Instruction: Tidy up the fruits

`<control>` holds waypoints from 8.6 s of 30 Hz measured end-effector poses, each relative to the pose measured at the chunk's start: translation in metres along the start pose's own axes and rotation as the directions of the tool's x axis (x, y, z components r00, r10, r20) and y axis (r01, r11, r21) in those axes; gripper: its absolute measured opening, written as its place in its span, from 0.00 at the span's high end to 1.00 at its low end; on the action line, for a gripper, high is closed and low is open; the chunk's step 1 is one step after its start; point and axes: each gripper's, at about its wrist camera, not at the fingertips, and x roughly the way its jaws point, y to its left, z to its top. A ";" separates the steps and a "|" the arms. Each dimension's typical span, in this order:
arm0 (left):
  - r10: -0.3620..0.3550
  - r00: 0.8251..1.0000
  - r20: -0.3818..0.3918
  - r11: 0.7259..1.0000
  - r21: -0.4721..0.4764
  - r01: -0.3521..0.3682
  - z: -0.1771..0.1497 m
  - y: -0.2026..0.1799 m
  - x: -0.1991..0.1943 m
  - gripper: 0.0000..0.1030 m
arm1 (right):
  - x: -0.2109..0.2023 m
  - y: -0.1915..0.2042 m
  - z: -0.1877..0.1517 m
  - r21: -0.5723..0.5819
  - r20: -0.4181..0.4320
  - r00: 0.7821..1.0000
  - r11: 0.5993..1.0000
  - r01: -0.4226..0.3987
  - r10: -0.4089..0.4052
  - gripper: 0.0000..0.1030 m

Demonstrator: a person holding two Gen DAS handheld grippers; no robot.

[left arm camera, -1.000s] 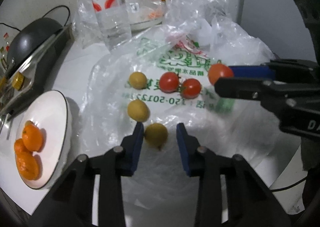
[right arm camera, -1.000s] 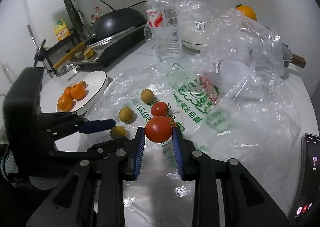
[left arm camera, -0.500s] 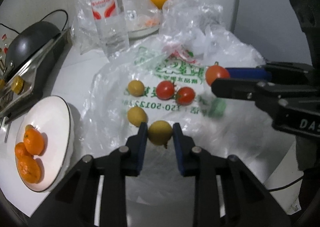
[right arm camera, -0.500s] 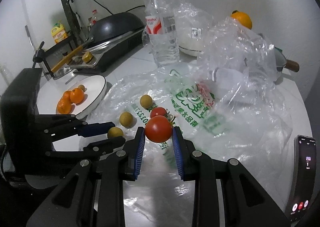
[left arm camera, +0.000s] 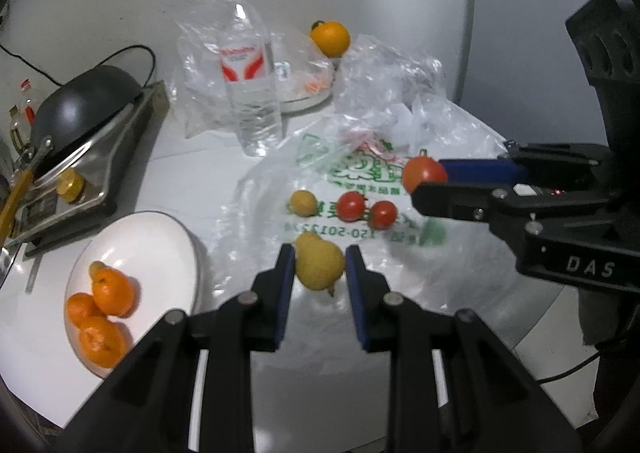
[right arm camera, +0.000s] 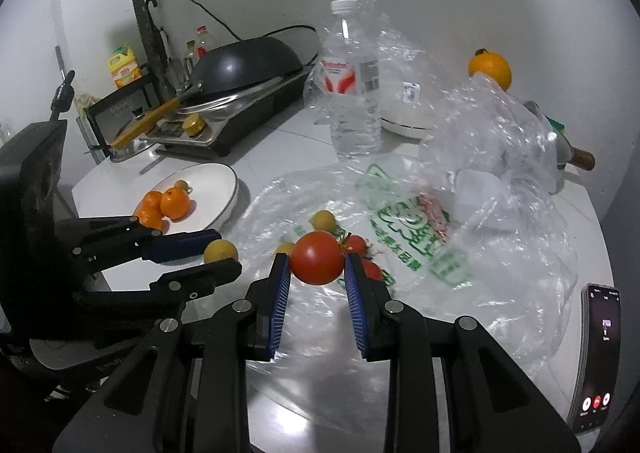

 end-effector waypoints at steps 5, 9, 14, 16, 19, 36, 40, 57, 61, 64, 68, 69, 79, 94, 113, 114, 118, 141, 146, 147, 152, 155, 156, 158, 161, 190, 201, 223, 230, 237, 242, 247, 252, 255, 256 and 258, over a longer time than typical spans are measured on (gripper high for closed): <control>0.012 1.000 0.013 1.000 -0.020 -0.012 -0.009 0.020 -0.010 0.74 | 0.005 0.019 0.008 -0.021 0.003 1.000 1.000 0.002 -0.002 0.71; 0.024 0.999 0.024 0.999 -0.032 -0.023 -0.013 0.039 -0.017 0.74 | 0.011 0.035 0.014 -0.038 0.001 1.000 0.999 0.000 0.000 0.71; 0.044 0.998 0.044 0.998 -0.052 -0.042 -0.017 0.065 -0.026 0.74 | 0.022 0.055 0.022 -0.058 -0.005 1.000 0.998 -0.005 0.005 0.71; 0.051 0.998 0.047 0.997 -0.059 -0.048 -0.019 0.074 -0.026 0.74 | 0.027 0.063 0.025 -0.065 -0.010 1.000 0.998 -0.007 0.007 0.71; 0.060 0.997 0.051 0.996 -0.072 -0.056 -0.021 0.089 -0.028 0.74 | 0.034 0.072 0.029 -0.073 -0.016 1.000 0.997 -0.009 0.008 0.71; 0.097 0.993 0.065 0.993 -0.076 -0.092 -0.015 0.168 -0.020 0.74 | 0.082 0.120 0.059 -0.121 -0.037 0.999 0.992 -0.033 0.029 0.71; 0.092 0.993 0.068 0.993 -0.081 -0.087 -0.012 0.181 -0.014 0.74 | 0.098 0.125 0.063 -0.123 -0.054 0.998 0.992 -0.040 0.034 0.71; 0.033 0.999 -0.022 0.998 -0.055 -0.034 -0.013 0.219 0.046 0.74 | 0.169 0.135 0.076 -0.097 -0.130 0.990 0.993 -0.065 0.052 0.71; 0.029 0.999 -0.040 0.998 -0.058 -0.032 -0.016 0.219 0.054 0.74 | 0.182 0.132 0.078 -0.085 -0.149 0.988 0.994 -0.062 0.049 0.71; 0.023 0.999 -0.045 0.997 -0.066 -0.026 -0.018 0.219 0.059 0.74 | 0.188 0.131 0.078 -0.075 -0.156 0.986 0.995 -0.066 0.054 0.71; 0.025 0.999 -0.040 0.996 -0.088 -0.028 -0.020 0.221 0.060 0.73 | 0.195 0.131 0.077 -0.067 -0.168 0.984 0.996 -0.063 0.051 0.71; 0.021 0.999 -0.039 0.995 -0.094 -0.025 -0.020 0.222 0.060 0.73 | 0.197 0.131 0.077 -0.065 -0.173 0.984 0.996 -0.063 0.051 0.71; 0.023 1.000 -0.009 0.992 -0.125 -0.024 -0.021 0.229 0.047 0.71 | 0.209 0.137 0.077 -0.059 -0.190 0.980 0.996 -0.070 0.057 0.71; 0.064 0.998 0.022 0.986 -0.157 -0.059 -0.027 0.233 0.021 0.69 | 0.193 0.140 0.082 -0.053 -0.165 0.986 0.998 -0.037 0.028 0.64; 0.091 0.992 0.090 0.987 -0.143 -0.077 -0.016 0.184 -0.034 0.52 | 0.114 0.128 0.072 -0.050 -0.071 0.997 0.999 0.010 -0.014 0.64; 0.092 0.992 0.092 0.987 -0.143 -0.078 -0.015 0.182 -0.036 0.52 | 0.111 0.126 0.071 -0.049 -0.068 0.998 0.999 0.012 -0.015 0.64; 0.095 0.991 0.096 0.986 -0.143 -0.080 -0.014 0.170 -0.043 0.52 | 0.096 0.119 0.066 -0.041 -0.055 0.998 0.999 0.017 -0.020 0.64; 0.081 0.992 0.093 0.991 -0.110 -0.071 0.001 0.087 -0.050 0.48 | 0.027 0.063 0.038 -0.014 -0.005 0.999 0.999 0.042 -0.042 0.64; 0.067 0.994 0.085 0.993 -0.103 -0.059 0.007 0.066 -0.044 0.35 | 0.015 0.041 0.031 0.011 0.002 0.999 0.999 0.053 -0.053 0.64; 0.066 0.995 0.081 0.993 -0.098 -0.058 0.008 0.062 -0.042 0.35 | 0.013 0.036 0.029 0.017 0.001 0.998 0.998 0.057 -0.057 0.64; 0.045 0.997 0.059 0.997 -0.064 -0.041 0.015 0.038 -0.030 0.35 | 0.006 0.006 0.018 0.054 -0.005 0.997 0.996 0.076 -0.076 0.64; 0.027 0.998 0.050 0.999 -0.045 -0.024 0.018 0.025 -0.022 0.35 | 0.005 -0.010 0.012 0.072 -0.014 0.996 0.994 0.085 -0.085 0.64; 0.022 0.999 0.047 0.999 -0.041 -0.021 0.019 0.023 -0.020 0.35 | 0.005 -0.014 0.011 0.075 -0.016 0.996 0.993 0.087 -0.086 0.64; 0.013 0.999 0.035 0.999 -0.032 -0.012 0.020 0.016 -0.012 0.35 | 0.007 -0.022 0.008 0.083 -0.024 0.996 0.993 0.088 -0.086 0.64; 0.006 1.000 0.018 1.000 -0.024 -0.006 0.022 0.009 0.000 0.35 | 0.013 -0.032 0.005 0.085 -0.040 0.996 0.993 0.082 -0.079 0.64; 0.006 0.993 -0.116 0.997 0.074 0.002 0.011 0.000 0.086 0.60 | 0.086 -0.048 -0.009 0.062 -0.192 0.981 0.998 0.026 -0.013 0.66; 0.019 0.990 -0.143 0.996 0.090 -0.006 0.008 -0.002 0.094 0.74 | 0.086 -0.046 -0.011 0.050 -0.188 0.982 0.998 0.021 -0.011 0.71; -0.017 0.999 -0.040 0.991 0.130 0.022 0.017 -0.014 0.059 0.74 | 0.067 -0.045 -0.007 0.060 -0.133 0.991 0.998 0.025 -0.017 0.71; -0.029 0.997 -0.065 0.988 0.151 0.039 0.011 -0.014 0.059 0.74 | 0.060 -0.039 -0.006 0.056 -0.126 0.992 0.998 0.030 -0.023 0.71; -0.021 0.995 -0.098 0.981 0.188 0.039 0.005 -0.016 0.075 0.74 | 0.058 -0.041 -0.012 0.077 -0.128 0.992 0.997 0.029 -0.019 0.71; -0.044 0.993 -0.112 0.981 0.182 0.064 0.004 -0.019 0.080 0.73 | 0.059 -0.042 -0.008 0.066 -0.132 0.991 0.997 0.041 -0.032 0.71; -0.049 0.990 -0.131 0.981 0.180 0.072 0.003 -0.019 0.088 0.73 | 0.054 -0.042 -0.002 0.057 -0.110 0.993 0.997 0.048 -0.042 0.71; -0.051 0.990 -0.128 0.984 0.166 0.072 0.005 -0.016 0.088 0.74 | 0.051 -0.044 -0.001 0.061 -0.104 0.993 0.996 0.058 -0.051 0.71; -0.059 0.991 -0.123 0.986 0.147 0.078 0.006 -0.013 0.086 0.74 | 0.049 -0.044 -0.002 0.060 -0.105 0.993 0.996 0.064 -0.057 0.71; -0.064 0.991 -0.119 0.987 0.140 0.081 0.006 -0.012 0.084 0.74 | 0.049 -0.043 -0.002 0.058 -0.104 0.993 0.996 0.065 -0.059 0.71; -0.068 0.992 -0.103 0.987 0.136 0.082 0.008 -0.012 0.077 0.74 | 0.046 -0.042 0.000 0.054 -0.099 0.993 0.996 0.068 -0.062 0.71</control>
